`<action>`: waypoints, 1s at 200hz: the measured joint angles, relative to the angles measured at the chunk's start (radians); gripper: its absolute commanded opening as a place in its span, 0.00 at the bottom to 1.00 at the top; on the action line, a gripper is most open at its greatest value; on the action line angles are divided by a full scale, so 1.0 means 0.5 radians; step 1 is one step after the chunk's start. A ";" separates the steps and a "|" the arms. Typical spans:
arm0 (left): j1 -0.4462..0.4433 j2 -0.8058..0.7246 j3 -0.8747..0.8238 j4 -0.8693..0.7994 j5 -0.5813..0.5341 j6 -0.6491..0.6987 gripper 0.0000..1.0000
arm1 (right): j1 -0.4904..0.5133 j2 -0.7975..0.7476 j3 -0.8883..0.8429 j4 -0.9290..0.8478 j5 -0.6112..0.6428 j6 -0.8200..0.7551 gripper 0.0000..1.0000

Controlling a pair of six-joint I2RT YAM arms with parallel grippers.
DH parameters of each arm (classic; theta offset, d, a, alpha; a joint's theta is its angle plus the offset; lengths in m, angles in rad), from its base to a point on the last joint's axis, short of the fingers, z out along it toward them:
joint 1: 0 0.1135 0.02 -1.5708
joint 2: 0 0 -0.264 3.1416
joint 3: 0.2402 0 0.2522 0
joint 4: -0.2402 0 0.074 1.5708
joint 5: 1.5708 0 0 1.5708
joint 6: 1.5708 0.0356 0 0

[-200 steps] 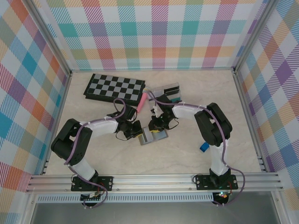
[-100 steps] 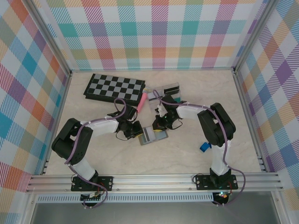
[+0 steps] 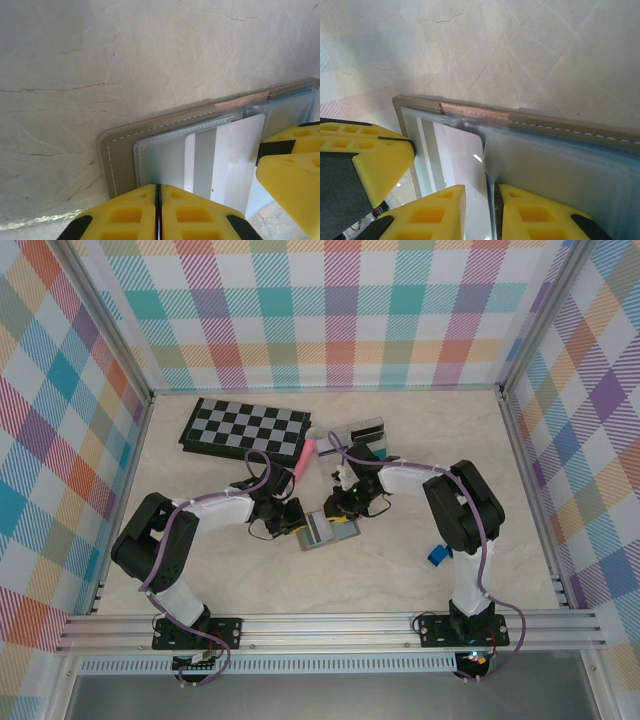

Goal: Take the credit cards out of the card holder

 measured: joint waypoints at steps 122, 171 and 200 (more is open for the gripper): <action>0.000 0.025 0.025 -0.021 0.007 0.001 0.07 | -0.002 0.056 0.002 0.042 -0.145 -0.015 0.13; 0.000 0.025 0.028 -0.027 0.005 0.005 0.10 | 0.000 0.032 -0.011 0.041 -0.069 -0.031 0.02; 0.000 0.025 0.028 -0.034 -0.006 0.008 0.12 | -0.011 -0.134 -0.103 0.034 0.093 -0.053 0.00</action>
